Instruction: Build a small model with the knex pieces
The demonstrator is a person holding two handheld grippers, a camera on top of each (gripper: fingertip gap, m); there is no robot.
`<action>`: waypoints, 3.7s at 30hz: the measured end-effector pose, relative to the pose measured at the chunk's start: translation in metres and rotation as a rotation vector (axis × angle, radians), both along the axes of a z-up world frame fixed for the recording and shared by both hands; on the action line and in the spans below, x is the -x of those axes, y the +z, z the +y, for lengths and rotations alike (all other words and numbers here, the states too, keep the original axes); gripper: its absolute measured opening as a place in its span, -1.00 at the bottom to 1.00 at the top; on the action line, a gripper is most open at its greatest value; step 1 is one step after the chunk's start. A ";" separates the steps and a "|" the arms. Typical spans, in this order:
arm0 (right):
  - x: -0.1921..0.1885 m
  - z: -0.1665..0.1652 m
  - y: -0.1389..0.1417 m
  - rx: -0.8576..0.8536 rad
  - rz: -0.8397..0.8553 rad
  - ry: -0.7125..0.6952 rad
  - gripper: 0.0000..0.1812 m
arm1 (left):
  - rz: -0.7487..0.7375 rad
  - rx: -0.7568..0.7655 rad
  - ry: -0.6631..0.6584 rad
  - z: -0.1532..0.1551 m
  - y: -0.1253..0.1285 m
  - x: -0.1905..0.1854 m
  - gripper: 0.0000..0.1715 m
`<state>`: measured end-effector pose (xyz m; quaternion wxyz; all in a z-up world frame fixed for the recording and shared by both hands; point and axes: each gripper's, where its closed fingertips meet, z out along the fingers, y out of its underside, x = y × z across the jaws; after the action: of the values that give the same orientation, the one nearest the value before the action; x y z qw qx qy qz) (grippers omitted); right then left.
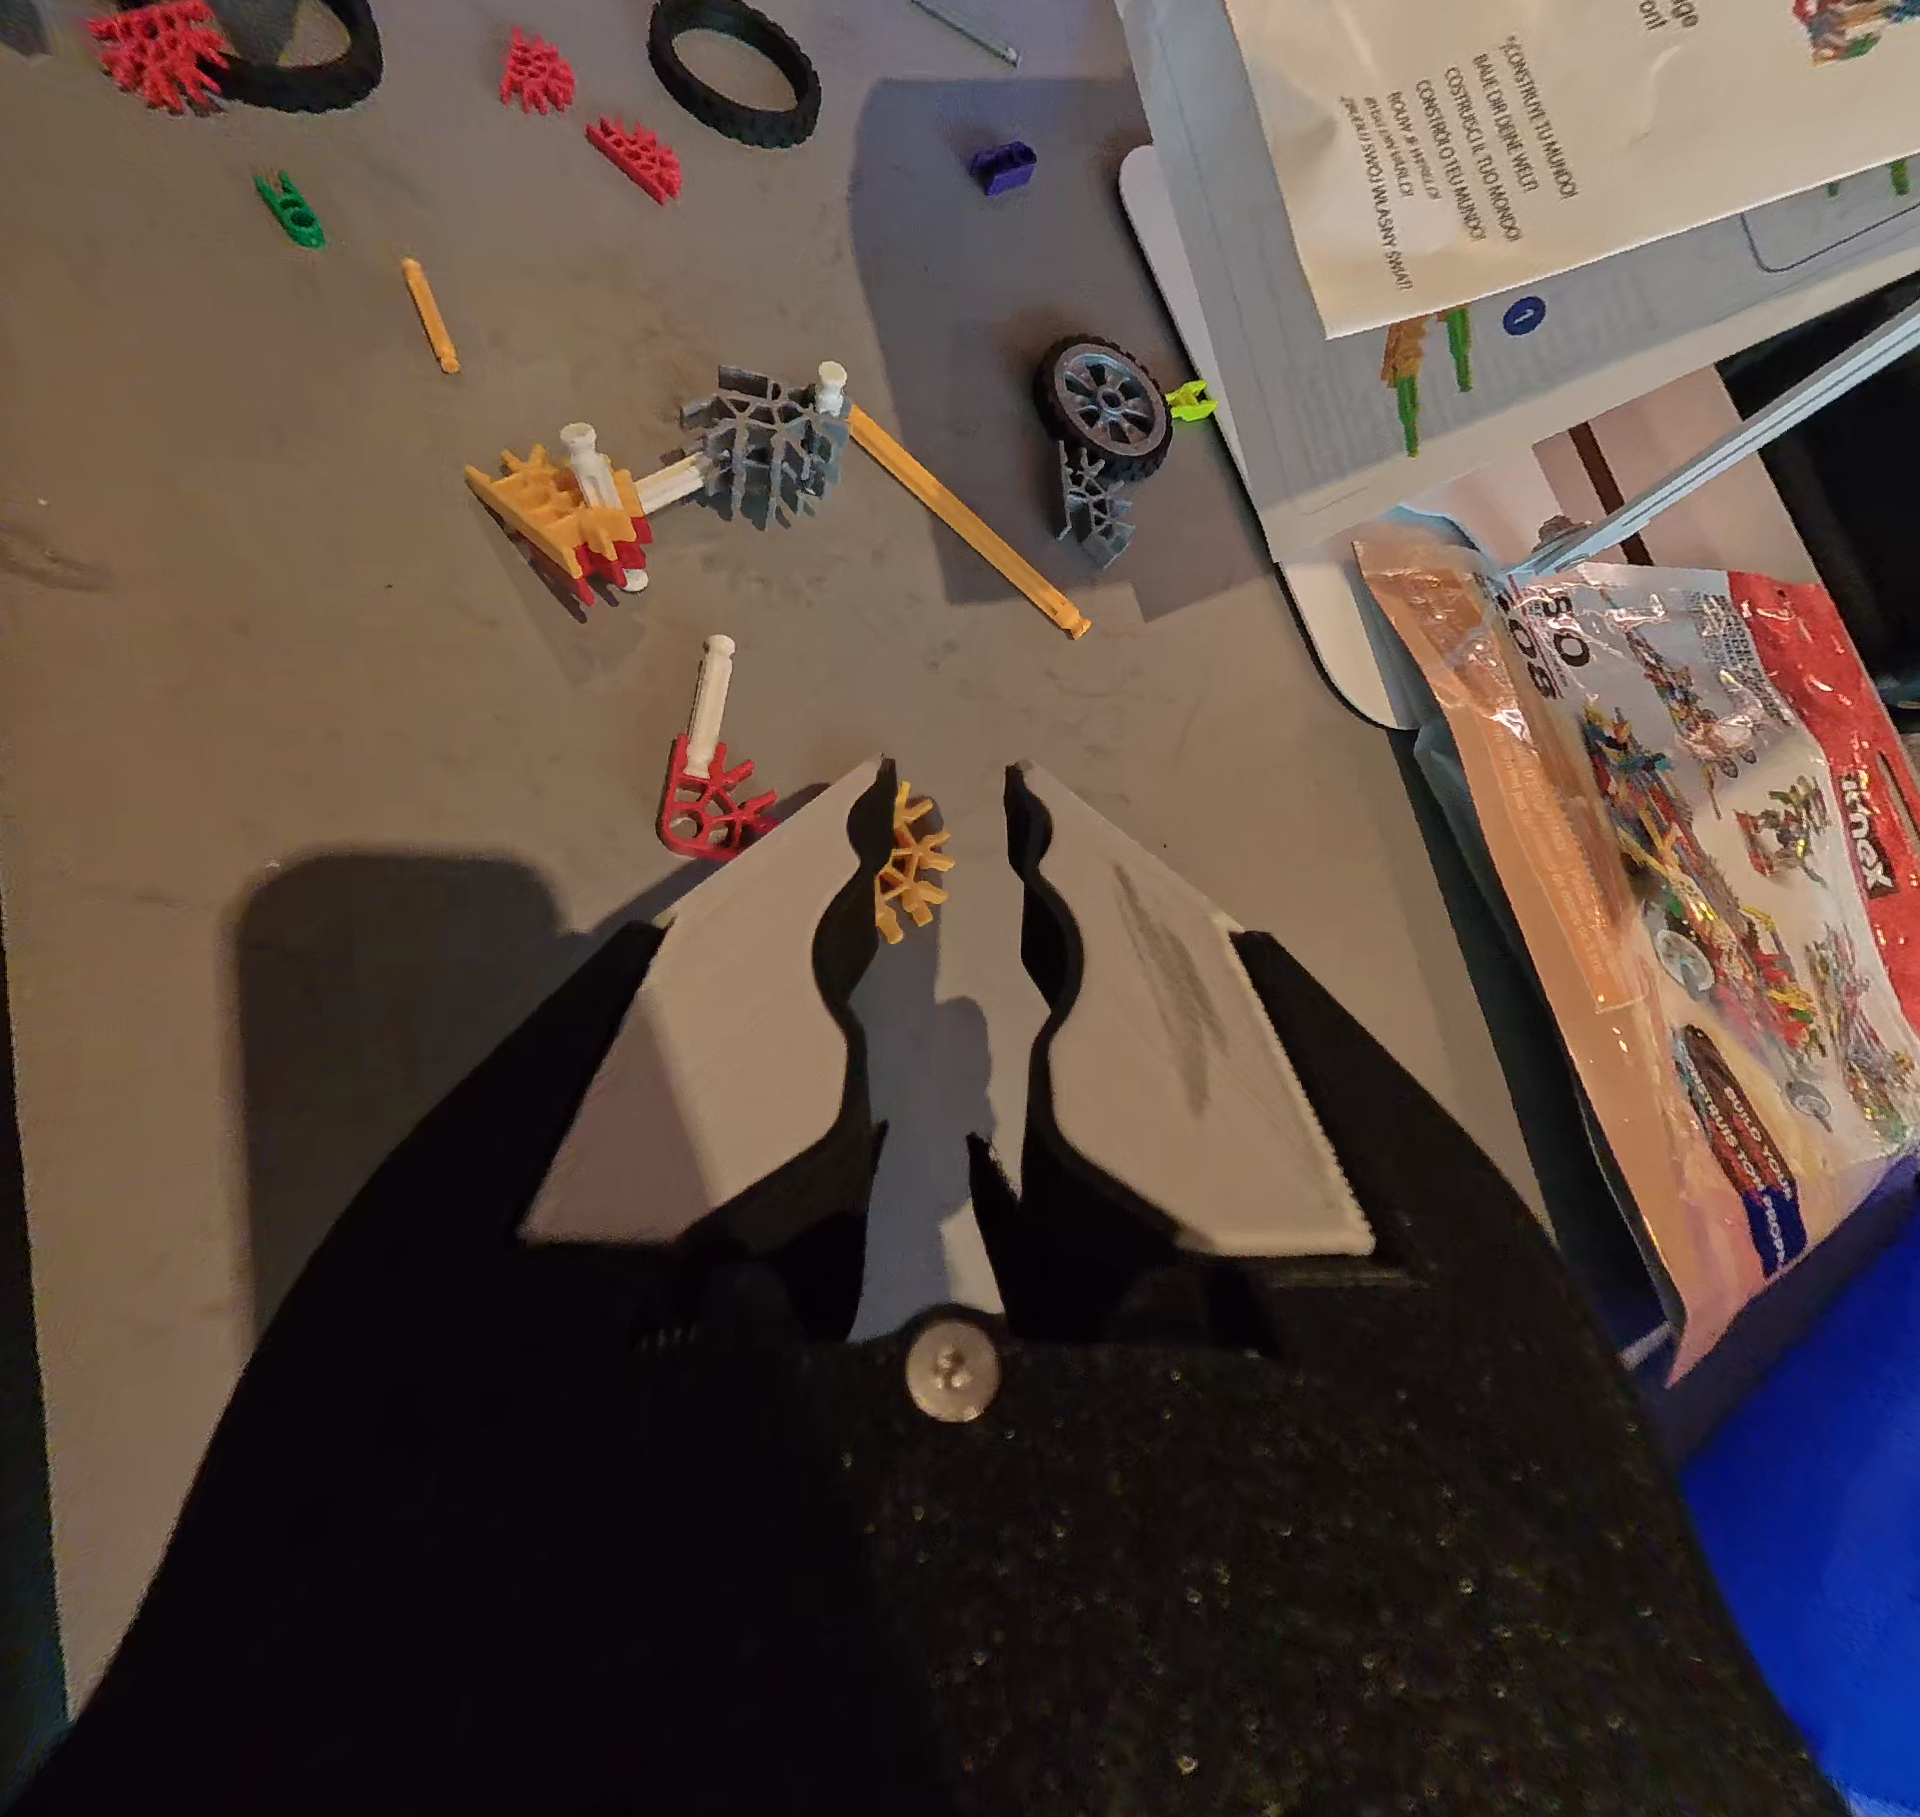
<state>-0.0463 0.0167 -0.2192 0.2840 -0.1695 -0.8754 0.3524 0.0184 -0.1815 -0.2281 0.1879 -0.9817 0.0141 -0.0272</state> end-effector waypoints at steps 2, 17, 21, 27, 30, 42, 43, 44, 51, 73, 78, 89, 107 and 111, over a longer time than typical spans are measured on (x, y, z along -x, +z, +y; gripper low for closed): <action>-0.001 -0.002 -0.002 -0.004 -0.005 0.007 -0.78 | 0.005 -0.003 -0.007 -0.002 -0.005 -0.005 -0.63; -0.001 -0.002 -0.005 -0.012 -0.011 0.012 -0.78 | 0.071 -0.047 0.018 0.003 -0.017 0.004 -0.87; -0.001 -0.001 -0.004 -0.010 -0.008 0.010 -0.78 | 0.062 -0.097 0.027 0.011 -0.007 0.008 -0.96; -0.002 0.001 -0.005 -0.015 -0.010 0.010 -0.78 | 0.046 -0.159 0.033 0.030 0.002 0.017 -1.00; -0.002 0.002 -0.004 -0.012 -0.007 0.008 -0.78 | 0.058 -0.165 0.069 0.036 0.003 0.027 -1.00; -0.005 0.001 -0.004 -0.017 -0.005 0.022 -0.78 | 0.086 -0.030 -0.126 0.013 -0.013 0.003 -0.62; -0.005 0.001 -0.003 -0.017 -0.004 0.021 -0.78 | 0.095 -0.025 -0.138 0.014 -0.015 0.002 -0.65; -0.005 0.001 -0.003 -0.017 -0.004 0.020 -0.78 | 0.101 -0.023 -0.143 0.015 -0.016 0.002 -0.74; -0.006 0.000 -0.003 -0.020 -0.003 0.026 -0.78 | 0.108 -0.021 -0.104 0.012 -0.016 0.010 -0.88; -0.007 0.002 -0.005 -0.021 -0.007 0.029 -0.78 | 0.070 0.007 -0.083 0.015 -0.024 0.012 -0.77; -0.007 0.002 -0.005 -0.022 -0.007 0.032 -0.78 | 0.073 -0.004 -0.080 0.016 -0.022 0.011 -0.77; -0.003 0.010 -0.004 -0.014 -0.020 -0.011 -0.77 | 0.153 -0.080 0.076 0.035 -0.011 0.045 -0.77; -0.019 -0.010 -0.006 0.076 -0.113 0.082 -0.70 | 0.126 -0.234 0.117 0.071 0.003 0.040 -0.53; -0.028 -0.037 0.000 0.099 -0.067 0.178 -0.71 | 0.091 -0.270 0.087 0.088 0.002 0.030 -0.51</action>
<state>-0.0186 -0.0206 -0.2188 0.2133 -0.1164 -0.8776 0.4132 -0.0112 -0.0939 -0.2266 0.3184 -0.9474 -0.0164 0.0277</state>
